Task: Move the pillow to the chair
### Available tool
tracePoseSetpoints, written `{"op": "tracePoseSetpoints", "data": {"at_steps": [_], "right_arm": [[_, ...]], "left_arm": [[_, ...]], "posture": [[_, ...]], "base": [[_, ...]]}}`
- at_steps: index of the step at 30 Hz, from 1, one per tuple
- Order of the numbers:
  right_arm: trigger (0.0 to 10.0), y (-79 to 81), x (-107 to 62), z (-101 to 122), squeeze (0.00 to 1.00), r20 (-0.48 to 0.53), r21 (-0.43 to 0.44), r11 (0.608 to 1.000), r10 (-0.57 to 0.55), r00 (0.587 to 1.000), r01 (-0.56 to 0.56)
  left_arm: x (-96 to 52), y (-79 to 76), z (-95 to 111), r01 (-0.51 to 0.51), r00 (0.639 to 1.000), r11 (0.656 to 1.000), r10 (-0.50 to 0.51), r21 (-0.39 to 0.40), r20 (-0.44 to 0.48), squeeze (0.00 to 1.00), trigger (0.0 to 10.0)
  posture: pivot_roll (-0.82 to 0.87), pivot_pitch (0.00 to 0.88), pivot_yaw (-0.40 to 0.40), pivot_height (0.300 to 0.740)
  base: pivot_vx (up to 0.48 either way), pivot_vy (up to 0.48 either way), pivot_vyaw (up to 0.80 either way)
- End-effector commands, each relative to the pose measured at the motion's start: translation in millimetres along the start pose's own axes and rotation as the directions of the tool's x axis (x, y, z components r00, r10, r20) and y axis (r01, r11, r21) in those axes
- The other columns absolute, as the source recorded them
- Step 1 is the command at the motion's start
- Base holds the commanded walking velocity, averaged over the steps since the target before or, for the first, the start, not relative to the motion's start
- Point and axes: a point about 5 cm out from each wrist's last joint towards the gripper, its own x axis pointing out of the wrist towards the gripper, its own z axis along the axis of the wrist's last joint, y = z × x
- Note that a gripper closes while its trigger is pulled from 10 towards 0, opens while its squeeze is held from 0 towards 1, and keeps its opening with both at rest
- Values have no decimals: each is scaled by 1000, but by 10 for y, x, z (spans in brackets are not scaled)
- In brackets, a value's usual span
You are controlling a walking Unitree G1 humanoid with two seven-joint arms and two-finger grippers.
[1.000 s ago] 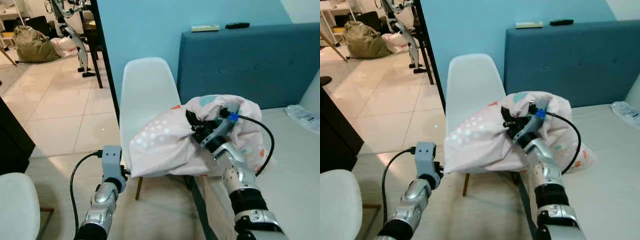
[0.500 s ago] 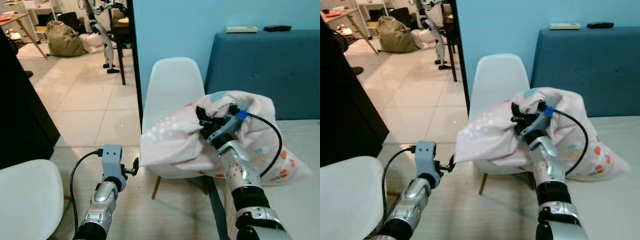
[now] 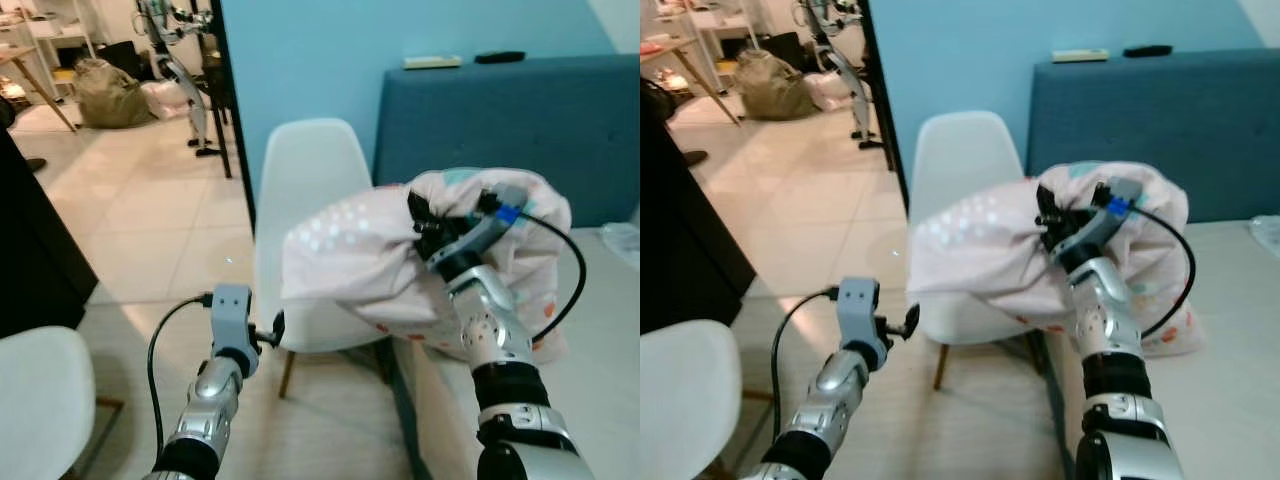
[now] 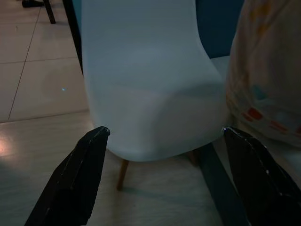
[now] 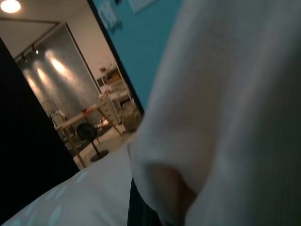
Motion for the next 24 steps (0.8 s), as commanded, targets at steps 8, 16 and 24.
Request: {"op": "tracePoseSetpoints", "data": {"at_steps": [8,16,24], "right_arm": [[10000,293,184,115,0,25,-27,990,141,990,-140],[10000,377,176,41,0,-4,-16,985,169,986,-169],[10000,484,178,-13,0,-24,-8,978,210,977,-210]], "left_arm": [[-5,74,44,-12,1000,1000,12,-3,28,0,10000],[26,81,128,-7,998,1000,7,0,61,0,10000],[46,56,177,6,997,1000,-6,4,82,0,10000]], "posture": [[-46,0,4,740],[-51,0,8,740],[-53,0,5,740]], "base": [[0,0,0],[204,0,0],[318,0,0]]}}
